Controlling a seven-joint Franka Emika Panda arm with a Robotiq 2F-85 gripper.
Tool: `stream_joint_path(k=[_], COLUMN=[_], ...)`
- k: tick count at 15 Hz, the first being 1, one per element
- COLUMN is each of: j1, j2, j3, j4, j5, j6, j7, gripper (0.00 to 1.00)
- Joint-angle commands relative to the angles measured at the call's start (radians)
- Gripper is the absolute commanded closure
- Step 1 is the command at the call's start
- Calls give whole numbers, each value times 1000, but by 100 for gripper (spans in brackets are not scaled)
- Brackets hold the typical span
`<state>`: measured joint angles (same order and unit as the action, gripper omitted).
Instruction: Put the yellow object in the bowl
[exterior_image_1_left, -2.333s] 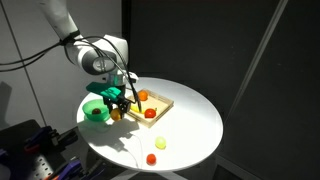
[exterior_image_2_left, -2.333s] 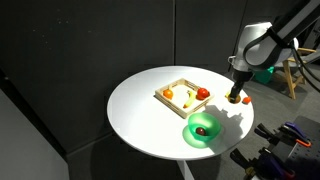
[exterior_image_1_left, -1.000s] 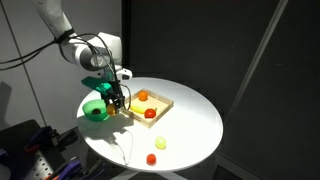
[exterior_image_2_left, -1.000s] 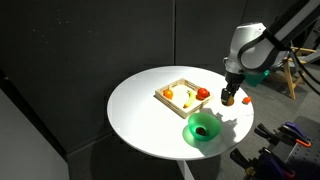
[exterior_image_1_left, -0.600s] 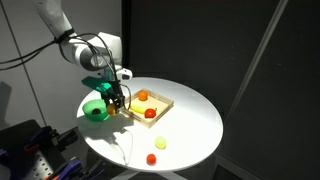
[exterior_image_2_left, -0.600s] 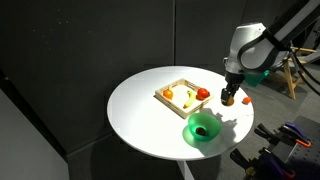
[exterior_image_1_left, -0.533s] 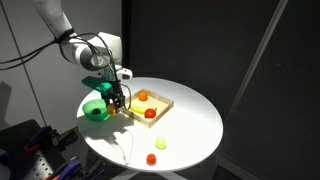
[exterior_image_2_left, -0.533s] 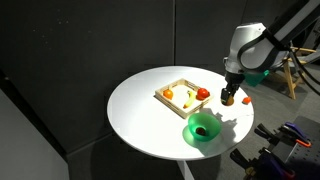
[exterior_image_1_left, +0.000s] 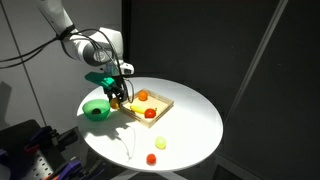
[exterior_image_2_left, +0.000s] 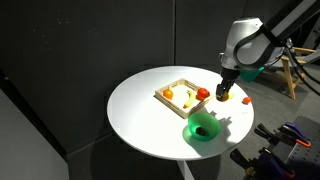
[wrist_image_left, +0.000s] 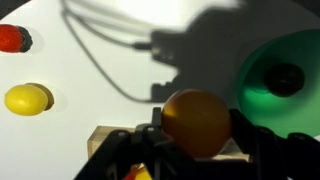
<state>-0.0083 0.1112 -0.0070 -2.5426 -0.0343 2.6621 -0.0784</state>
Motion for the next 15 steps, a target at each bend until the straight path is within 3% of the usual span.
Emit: stream_joint_path(k=[1, 15], j1=[16, 76], j2=[-18, -27], j3=[17, 100], j4=[30, 56], j5=[-15, 8], j6=[-52, -125], j7=[-7, -93], gripper=[58, 58])
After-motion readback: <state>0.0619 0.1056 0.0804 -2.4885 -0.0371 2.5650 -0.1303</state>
